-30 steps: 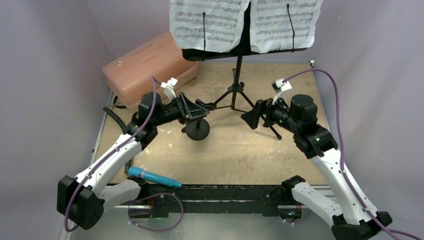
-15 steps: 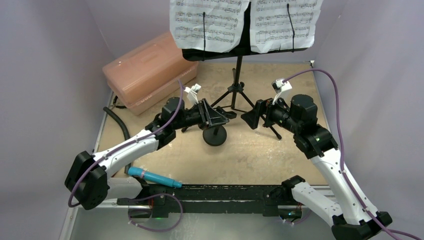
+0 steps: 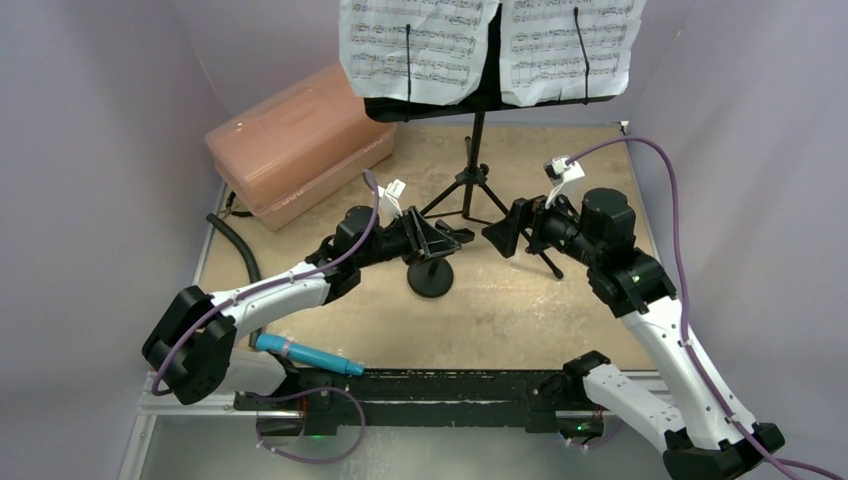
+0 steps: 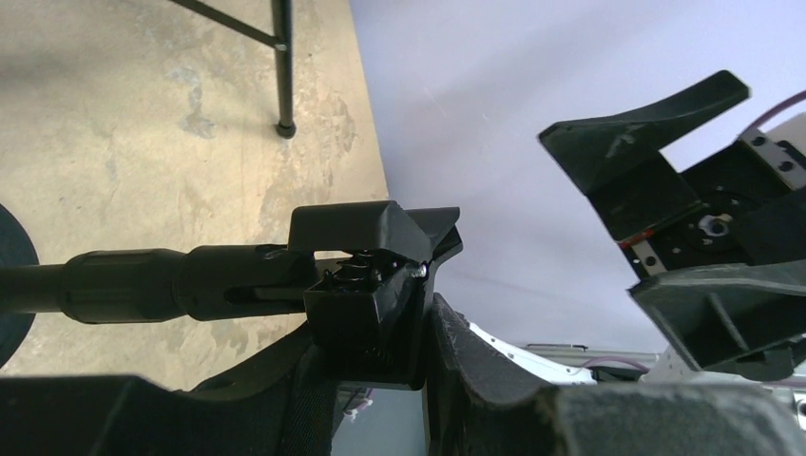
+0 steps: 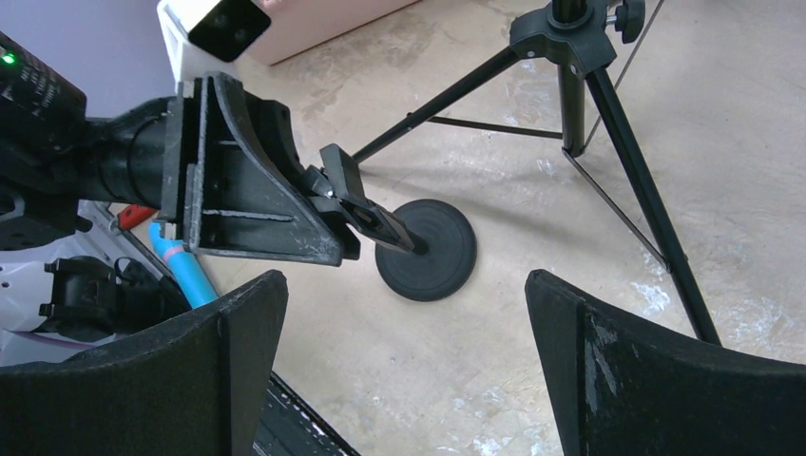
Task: Set up the instrument practice props
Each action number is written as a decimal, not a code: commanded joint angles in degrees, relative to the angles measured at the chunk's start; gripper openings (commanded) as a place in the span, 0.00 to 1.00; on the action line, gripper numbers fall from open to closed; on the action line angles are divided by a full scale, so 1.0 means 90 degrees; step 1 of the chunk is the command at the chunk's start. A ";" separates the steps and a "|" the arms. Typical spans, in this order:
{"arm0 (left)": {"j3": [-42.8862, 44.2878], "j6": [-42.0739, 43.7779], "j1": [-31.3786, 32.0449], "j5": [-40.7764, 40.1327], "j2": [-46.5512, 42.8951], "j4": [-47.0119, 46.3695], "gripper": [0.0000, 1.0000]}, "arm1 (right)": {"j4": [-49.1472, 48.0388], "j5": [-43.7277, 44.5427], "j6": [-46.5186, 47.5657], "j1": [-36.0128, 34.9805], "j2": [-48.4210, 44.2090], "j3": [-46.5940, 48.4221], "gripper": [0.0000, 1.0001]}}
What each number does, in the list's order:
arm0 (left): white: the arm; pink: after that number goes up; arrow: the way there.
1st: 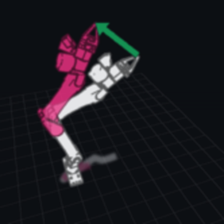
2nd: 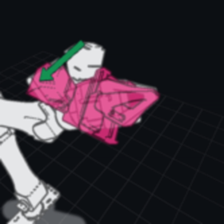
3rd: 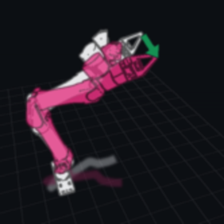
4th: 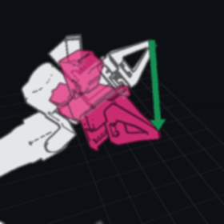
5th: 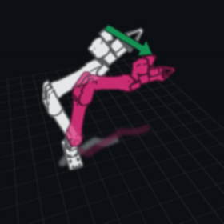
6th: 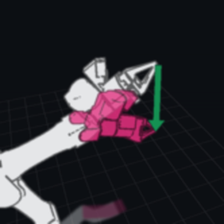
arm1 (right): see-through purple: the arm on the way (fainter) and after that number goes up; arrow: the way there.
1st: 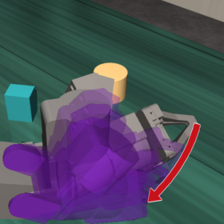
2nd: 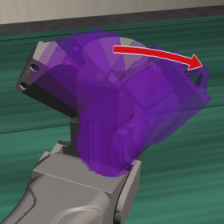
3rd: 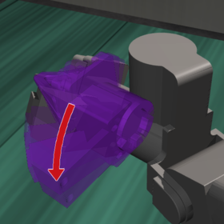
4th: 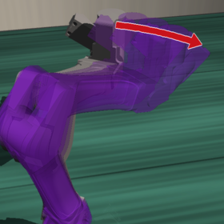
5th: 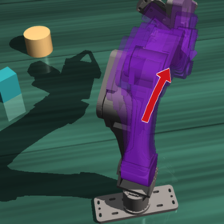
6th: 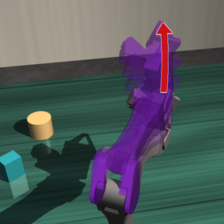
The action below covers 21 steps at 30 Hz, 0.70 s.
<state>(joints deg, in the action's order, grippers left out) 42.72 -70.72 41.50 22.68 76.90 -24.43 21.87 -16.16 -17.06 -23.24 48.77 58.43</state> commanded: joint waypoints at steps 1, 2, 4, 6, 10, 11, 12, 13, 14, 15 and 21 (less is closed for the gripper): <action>-0.0068 -0.0014 0.0043 -0.0176 -0.0089 -0.0938 0.00 | -0.0261 -0.0047 -0.0027 -0.0016 0.0021 0.0314 0.98; -0.0098 -0.0014 0.0047 -0.0189 -0.0097 -0.0930 0.05 | -0.0262 -0.0049 -0.0028 -0.0020 0.0023 0.0314 0.98; -0.0136 -0.0023 0.0048 -0.0266 -0.0137 -0.0883 0.20 | -0.0272 -0.0050 -0.0023 -0.0015 0.0035 0.0323 0.98; -0.0150 0.0022 0.0054 -0.0346 -0.0212 -0.0763 0.34 | -0.0267 -0.0050 -0.0028 -0.0015 0.0035 0.0332 0.98; -0.0126 0.0165 0.0048 -0.0472 -0.0372 -0.0369 0.59 | -0.0276 -0.0050 -0.0028 -0.0015 0.0036 0.0324 0.98; -0.0113 0.0180 0.0056 -0.0497 -0.0408 -0.0252 0.65 | -0.0281 -0.0050 -0.0023 -0.0015 0.0039 0.0316 0.98; -0.0107 0.0190 0.0049 -0.0526 -0.0439 -0.0136 0.74 | -0.0281 -0.0050 -0.0025 -0.0015 0.0031 0.0303 0.98; -0.0096 0.0196 0.0054 -0.0536 -0.0464 -0.0026 0.82 | -0.0281 -0.0056 -0.0024 -0.0015 0.0036 0.0304 0.98; -0.0080 0.0209 0.0054 -0.0546 -0.0489 0.0067 0.87 | -0.0287 -0.0059 -0.0028 -0.0015 0.0032 0.0295 0.98; -0.0063 0.0232 0.0048 -0.0546 -0.0504 0.0154 0.89 | -0.0291 -0.0060 -0.0026 -0.0015 0.0033 0.0294 0.98; -0.0040 0.0405 0.0052 -0.0669 -0.0663 0.0519 0.96 | -0.0305 -0.0069 -0.0028 -0.0015 0.0027 0.0270 0.98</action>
<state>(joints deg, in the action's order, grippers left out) 41.34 -69.34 41.91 18.59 73.28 -21.37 21.47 -16.16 -17.06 -23.24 49.17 59.02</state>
